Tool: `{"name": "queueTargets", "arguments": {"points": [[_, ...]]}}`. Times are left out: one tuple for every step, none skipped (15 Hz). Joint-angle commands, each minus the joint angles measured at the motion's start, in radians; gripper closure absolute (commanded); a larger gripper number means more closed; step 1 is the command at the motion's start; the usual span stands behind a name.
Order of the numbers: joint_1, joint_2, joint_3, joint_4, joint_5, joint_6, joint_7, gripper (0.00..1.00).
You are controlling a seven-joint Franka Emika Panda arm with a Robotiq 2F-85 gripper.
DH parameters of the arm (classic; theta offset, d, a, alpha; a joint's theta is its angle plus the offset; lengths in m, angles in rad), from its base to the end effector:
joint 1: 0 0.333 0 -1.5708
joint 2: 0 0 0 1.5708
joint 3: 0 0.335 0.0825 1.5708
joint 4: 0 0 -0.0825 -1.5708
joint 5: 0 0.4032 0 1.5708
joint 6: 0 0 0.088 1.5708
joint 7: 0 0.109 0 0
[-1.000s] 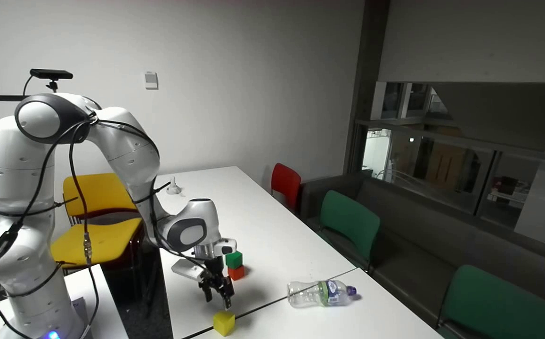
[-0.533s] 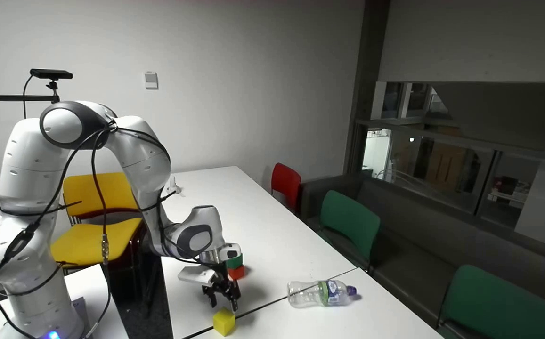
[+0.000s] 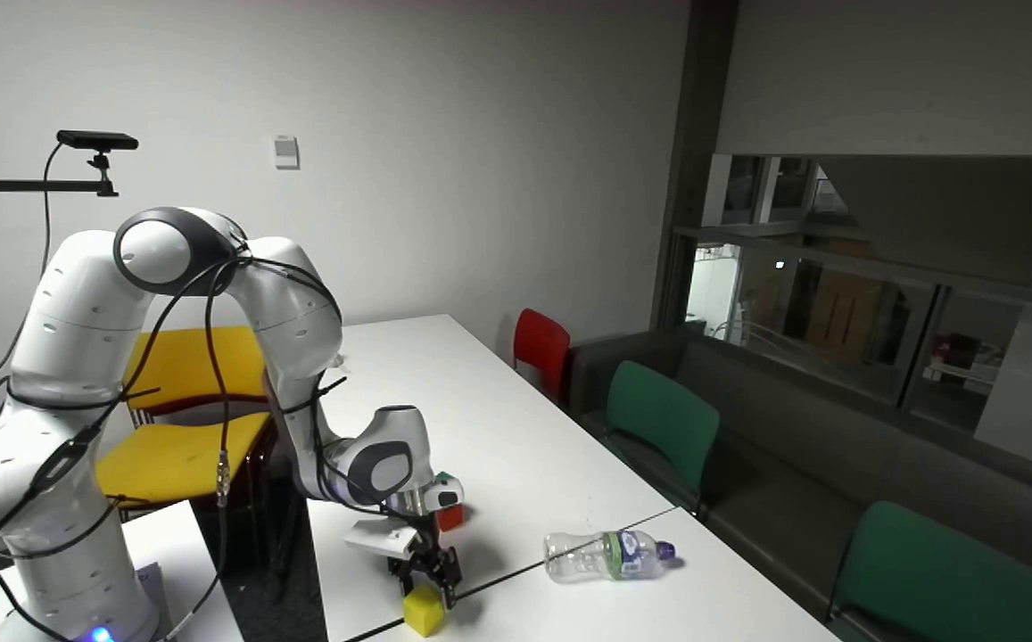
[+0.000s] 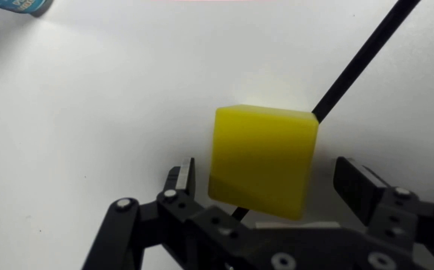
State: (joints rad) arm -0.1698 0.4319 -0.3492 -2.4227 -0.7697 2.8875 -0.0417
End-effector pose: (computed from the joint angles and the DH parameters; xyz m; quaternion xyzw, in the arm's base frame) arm 0.4373 -0.2190 0.1362 0.9740 0.1491 -0.0448 0.1648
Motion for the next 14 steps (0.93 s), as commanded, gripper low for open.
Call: {"name": "queueTargets", "arguments": {"points": [[-0.002,0.029,-0.017,0.021,-0.012,0.03,-0.018,0.0],[-0.004,0.03,-0.015,0.023,-0.009,0.029,-0.023,0.25],[-0.004,0.03,-0.014,0.026,-0.01,0.029,-0.025,0.26],[-0.007,0.03,-0.011,0.028,-0.005,0.027,-0.03,0.32],[-0.011,0.031,-0.006,0.031,0.0,0.023,-0.036,0.42],[-0.015,0.029,-0.003,0.032,0.003,0.023,-0.043,0.49],[-0.019,0.026,0.001,0.032,0.009,0.021,-0.05,0.56],[-0.023,0.019,0.003,0.031,0.014,0.018,-0.057,0.64],[-0.027,0.008,0.004,0.028,0.02,0.016,-0.061,0.66],[-0.032,-0.006,0.006,0.014,0.029,0.02,-0.061,0.67],[-0.053,-0.029,0.021,-0.009,0.055,0.032,-0.071,0.67],[-0.056,-0.045,0.022,-0.022,0.071,0.032,-0.064,0.67],[-0.05,-0.065,0.014,-0.041,0.078,0.04,-0.053,0.67],[-0.04,-0.084,0.004,-0.059,0.082,0.043,-0.041,0.67]]}}
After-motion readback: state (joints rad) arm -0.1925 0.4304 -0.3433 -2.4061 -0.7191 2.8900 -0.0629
